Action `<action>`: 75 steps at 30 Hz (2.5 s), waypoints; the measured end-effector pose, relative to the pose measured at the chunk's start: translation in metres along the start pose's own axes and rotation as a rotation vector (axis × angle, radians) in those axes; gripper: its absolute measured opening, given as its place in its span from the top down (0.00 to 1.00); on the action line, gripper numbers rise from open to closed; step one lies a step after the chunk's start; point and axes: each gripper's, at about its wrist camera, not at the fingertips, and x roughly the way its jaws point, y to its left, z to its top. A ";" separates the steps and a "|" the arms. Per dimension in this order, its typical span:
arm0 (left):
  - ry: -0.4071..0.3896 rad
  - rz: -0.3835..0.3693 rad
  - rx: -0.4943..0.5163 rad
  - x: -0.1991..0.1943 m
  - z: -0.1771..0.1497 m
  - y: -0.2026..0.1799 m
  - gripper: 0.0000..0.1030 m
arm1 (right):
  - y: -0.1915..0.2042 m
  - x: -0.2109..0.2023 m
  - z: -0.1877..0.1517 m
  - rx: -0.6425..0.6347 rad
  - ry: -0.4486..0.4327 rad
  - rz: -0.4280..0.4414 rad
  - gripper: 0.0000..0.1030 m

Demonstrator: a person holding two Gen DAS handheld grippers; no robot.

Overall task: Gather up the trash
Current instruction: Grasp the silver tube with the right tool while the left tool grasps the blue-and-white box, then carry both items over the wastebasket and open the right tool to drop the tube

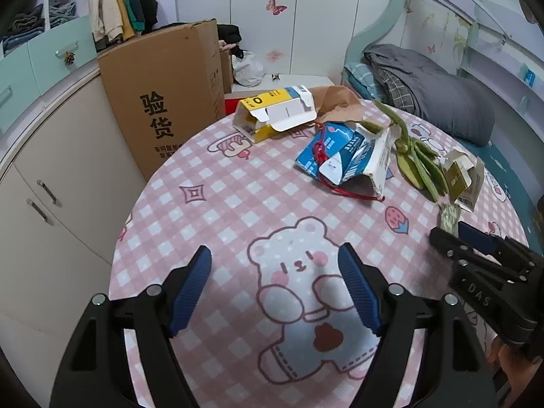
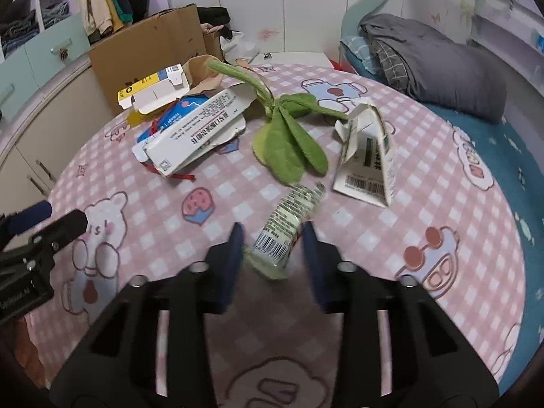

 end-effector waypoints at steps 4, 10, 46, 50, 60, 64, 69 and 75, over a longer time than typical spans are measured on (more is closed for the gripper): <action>-0.006 -0.011 0.032 0.005 0.004 -0.008 0.27 | -0.015 -0.002 -0.001 0.046 -0.011 0.073 0.79; -0.018 -0.011 0.169 0.013 0.012 -0.032 0.27 | -0.018 -0.012 0.002 0.074 -0.079 0.121 0.79; -0.189 -0.152 0.231 -0.017 0.030 -0.038 0.97 | 0.000 -0.040 0.007 0.089 -0.163 0.265 0.79; -0.202 -0.200 0.144 -0.038 0.019 -0.014 0.97 | 0.021 -0.062 0.007 0.060 -0.183 0.283 0.79; -0.196 -0.335 -0.069 -0.075 -0.014 0.057 0.97 | 0.084 -0.089 -0.002 -0.018 -0.177 0.336 0.79; -0.219 -0.353 -0.132 -0.090 -0.026 0.080 0.97 | 0.110 -0.094 -0.007 -0.050 -0.167 0.357 0.79; -0.288 -0.319 -0.223 -0.113 -0.041 0.115 0.97 | 0.152 -0.099 -0.011 -0.098 -0.159 0.402 0.79; -0.359 -0.237 -0.333 -0.137 -0.065 0.170 0.97 | 0.216 -0.095 -0.013 -0.172 -0.139 0.486 0.79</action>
